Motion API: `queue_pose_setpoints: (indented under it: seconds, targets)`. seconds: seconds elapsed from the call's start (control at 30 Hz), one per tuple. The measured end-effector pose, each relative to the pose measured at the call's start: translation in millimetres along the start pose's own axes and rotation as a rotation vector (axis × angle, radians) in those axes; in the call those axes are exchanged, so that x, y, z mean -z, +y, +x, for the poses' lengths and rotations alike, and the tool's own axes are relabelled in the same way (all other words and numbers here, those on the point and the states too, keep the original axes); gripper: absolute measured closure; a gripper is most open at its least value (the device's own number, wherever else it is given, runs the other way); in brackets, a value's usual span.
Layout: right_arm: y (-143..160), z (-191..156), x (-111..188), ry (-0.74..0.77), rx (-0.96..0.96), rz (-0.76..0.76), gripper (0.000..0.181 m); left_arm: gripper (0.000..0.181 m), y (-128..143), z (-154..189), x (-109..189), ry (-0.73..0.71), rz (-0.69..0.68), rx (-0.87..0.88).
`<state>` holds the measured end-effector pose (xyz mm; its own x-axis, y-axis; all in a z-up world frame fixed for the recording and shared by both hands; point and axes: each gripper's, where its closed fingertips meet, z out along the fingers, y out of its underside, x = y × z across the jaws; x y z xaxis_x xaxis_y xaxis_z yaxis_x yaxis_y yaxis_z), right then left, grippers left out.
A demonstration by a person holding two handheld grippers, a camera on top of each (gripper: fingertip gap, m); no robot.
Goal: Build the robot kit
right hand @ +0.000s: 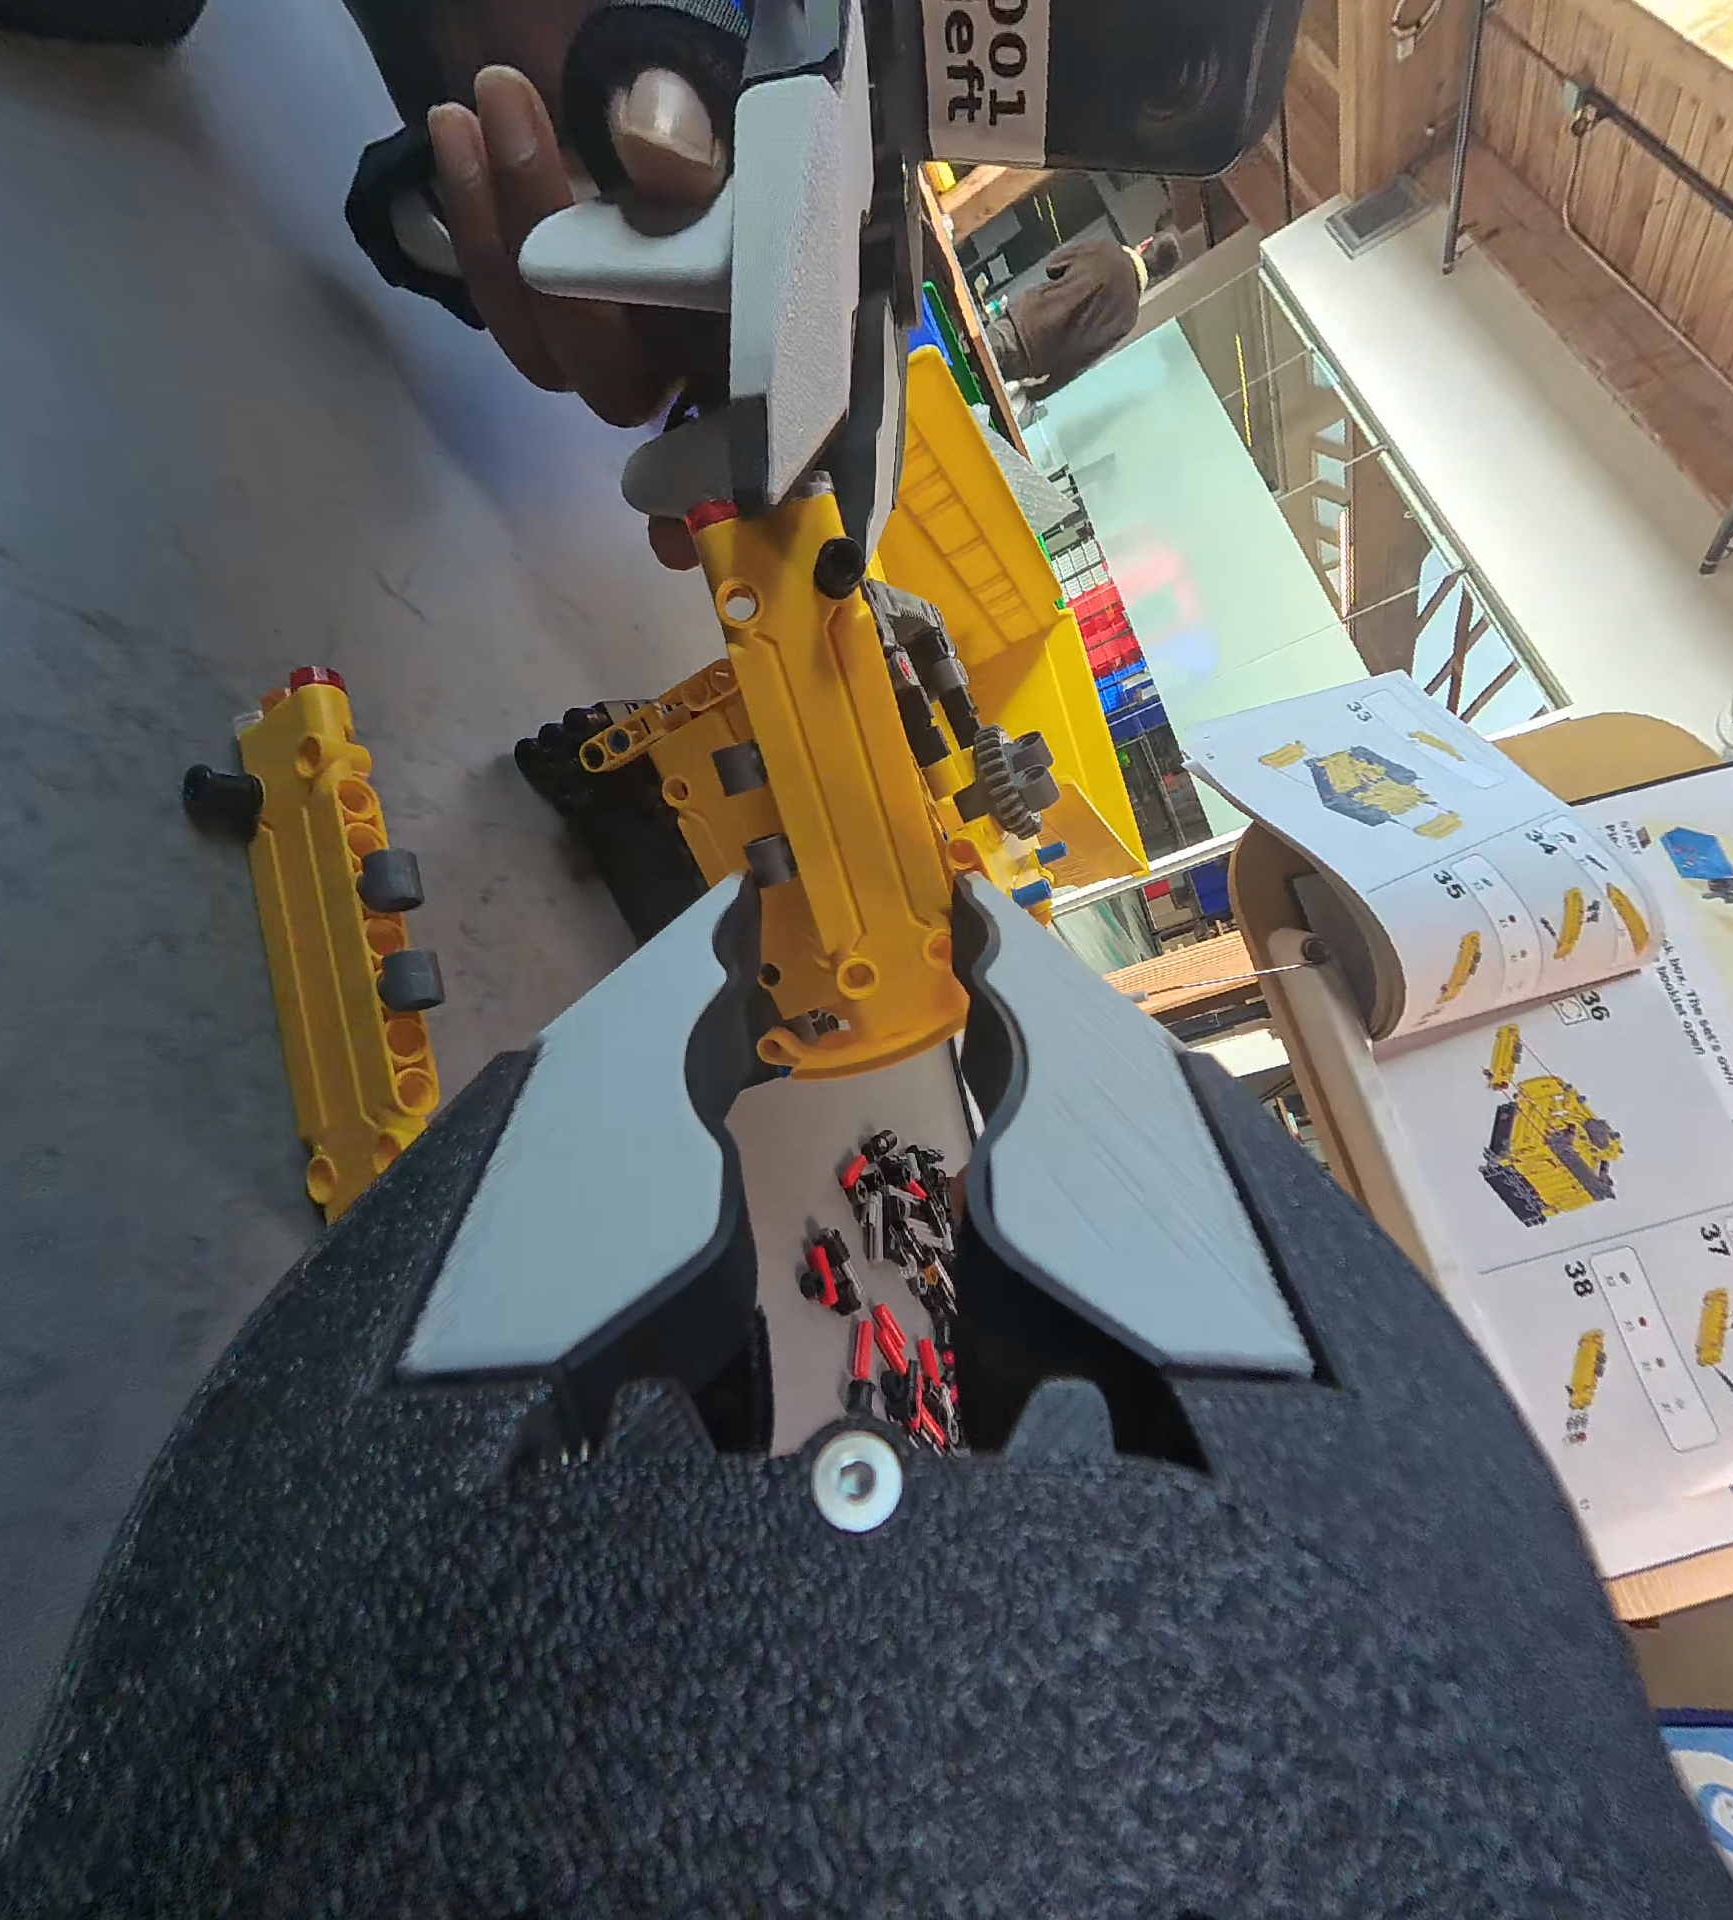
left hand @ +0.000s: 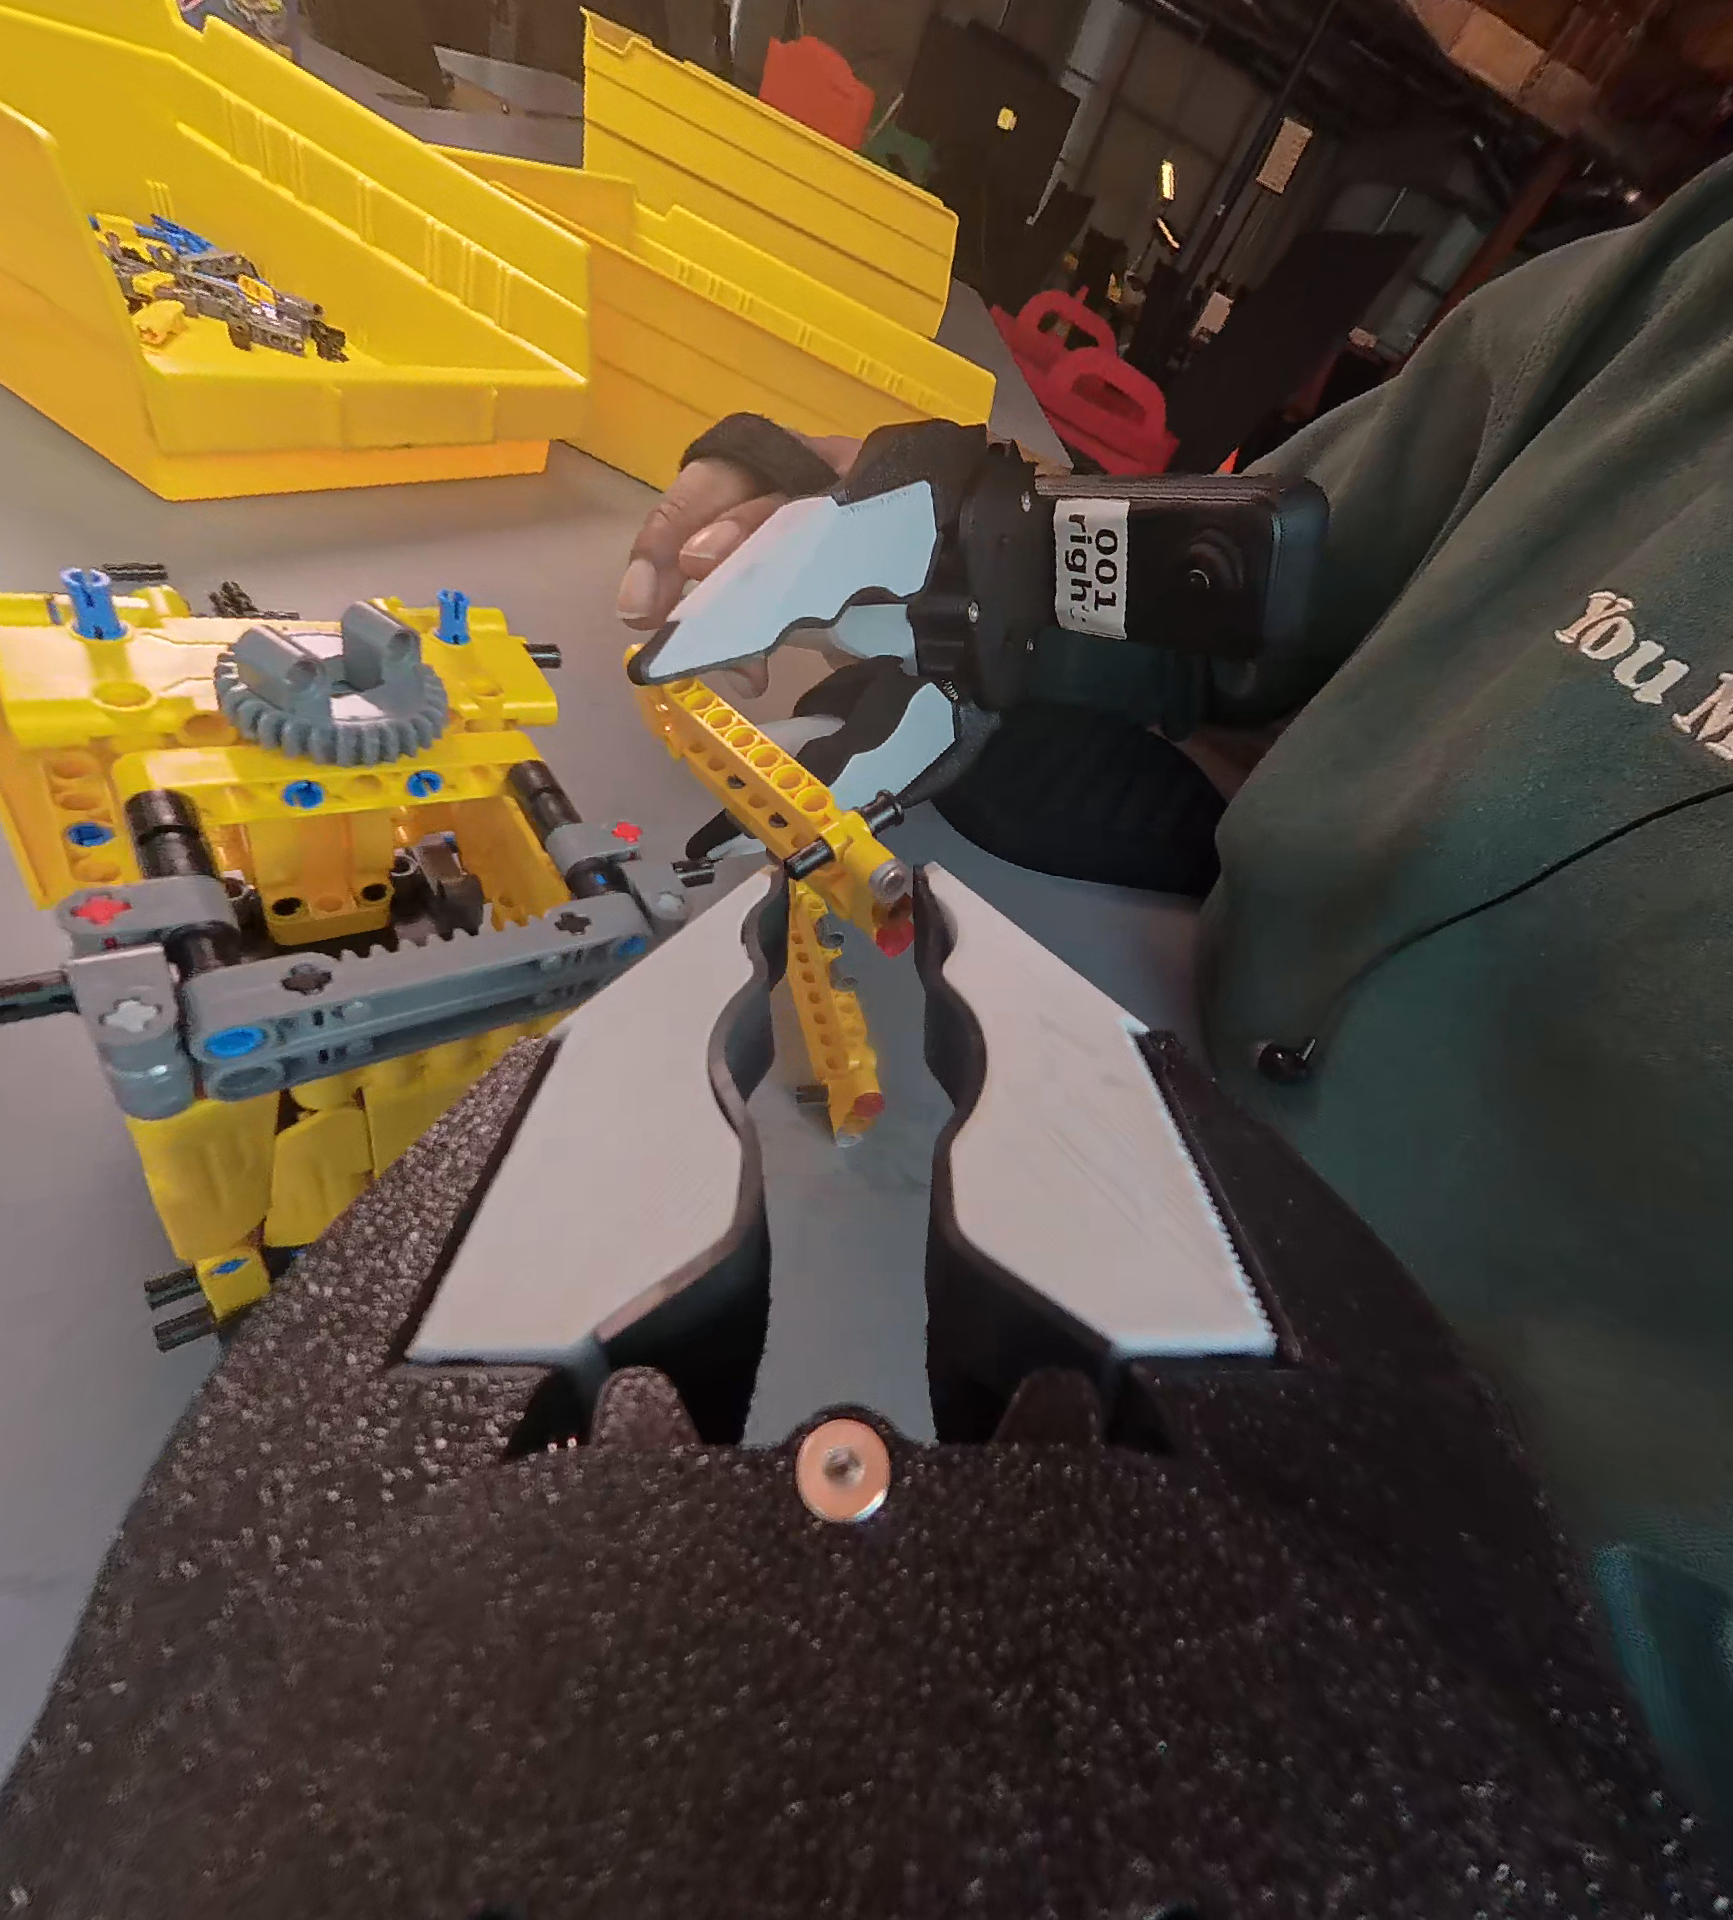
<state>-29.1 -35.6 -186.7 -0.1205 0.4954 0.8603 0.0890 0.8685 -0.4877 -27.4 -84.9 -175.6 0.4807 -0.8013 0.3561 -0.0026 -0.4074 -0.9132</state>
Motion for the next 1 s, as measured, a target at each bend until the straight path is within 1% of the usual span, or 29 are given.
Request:
queue_pose_setpoints:
  seconds: [0.3,0.33,0.37,0.43,0.5,0.53,0.73,0.9,1.0]
  targets:
    - [2,1,-2,0.041,0.012,-0.015,0.145,0.160,-2,-2,0,-0.064,0.004,-0.083]
    - [2,0,-1,0.037,0.012,-0.012,0.147,0.161,-3,-1,1,-0.065,0.010,-0.091]
    - [1,-1,-1,0.034,0.010,-0.005,0.149,0.171,-6,-1,3,-0.072,0.023,-0.100]
    - [-1,-1,-1,0.036,0.007,0.003,0.149,0.171,-8,-1,6,-0.077,0.033,-0.111]
    - [-2,-2,-1,0.032,0.012,0.002,0.155,0.172,-8,-1,6,-0.095,0.030,-0.134]
    - [-1,-2,-1,0.034,0.013,-0.002,0.156,0.171,-8,-2,5,-0.100,0.028,-0.138]
    - [-1,-2,-1,0.037,0.006,-0.003,0.156,0.172,-10,-4,7,-0.110,0.037,-0.124]
    - [-2,2,0,0.058,-0.011,0.002,0.156,0.172,-18,-7,8,-0.113,0.081,-0.052]
    - [-2,3,0,0.043,-0.058,0.013,0.156,0.172,-21,-9,10,-0.114,0.101,-0.020]
